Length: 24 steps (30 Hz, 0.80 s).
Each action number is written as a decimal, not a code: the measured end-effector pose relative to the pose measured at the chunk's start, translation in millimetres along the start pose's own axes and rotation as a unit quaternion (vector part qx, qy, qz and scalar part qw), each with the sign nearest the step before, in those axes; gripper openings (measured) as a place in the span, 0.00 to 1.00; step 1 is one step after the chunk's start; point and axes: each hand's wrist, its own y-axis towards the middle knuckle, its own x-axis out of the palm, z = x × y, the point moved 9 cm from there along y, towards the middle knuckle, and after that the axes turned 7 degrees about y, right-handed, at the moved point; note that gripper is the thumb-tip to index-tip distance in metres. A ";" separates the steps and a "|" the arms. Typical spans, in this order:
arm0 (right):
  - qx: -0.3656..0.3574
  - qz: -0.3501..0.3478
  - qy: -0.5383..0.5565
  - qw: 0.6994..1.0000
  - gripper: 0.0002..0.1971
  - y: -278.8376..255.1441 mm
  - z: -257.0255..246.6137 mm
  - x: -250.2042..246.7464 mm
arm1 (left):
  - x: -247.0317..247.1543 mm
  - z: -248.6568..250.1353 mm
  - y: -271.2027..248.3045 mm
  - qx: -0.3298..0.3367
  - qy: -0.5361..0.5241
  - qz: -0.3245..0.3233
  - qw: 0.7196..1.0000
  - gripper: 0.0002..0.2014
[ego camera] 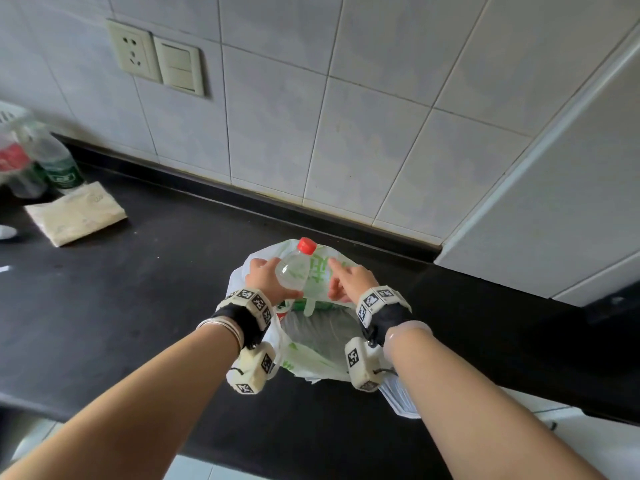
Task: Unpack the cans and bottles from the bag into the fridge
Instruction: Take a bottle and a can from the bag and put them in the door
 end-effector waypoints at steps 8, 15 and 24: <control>0.022 -0.007 -0.186 0.982 0.22 30.2 33.6 2.9 | -12.6 -1.8 5.8 0.042 -0.055 0.023 0.997 0.43; -0.013 -0.017 -0.241 0.970 0.07 53.0 49.1 13.6 | -17.0 -10.5 11.1 0.048 -0.107 0.035 0.992 0.41; -0.023 -0.031 -0.253 0.967 0.14 55.9 49.0 16.1 | -17.3 -4.6 8.8 0.049 -0.122 0.034 0.991 0.40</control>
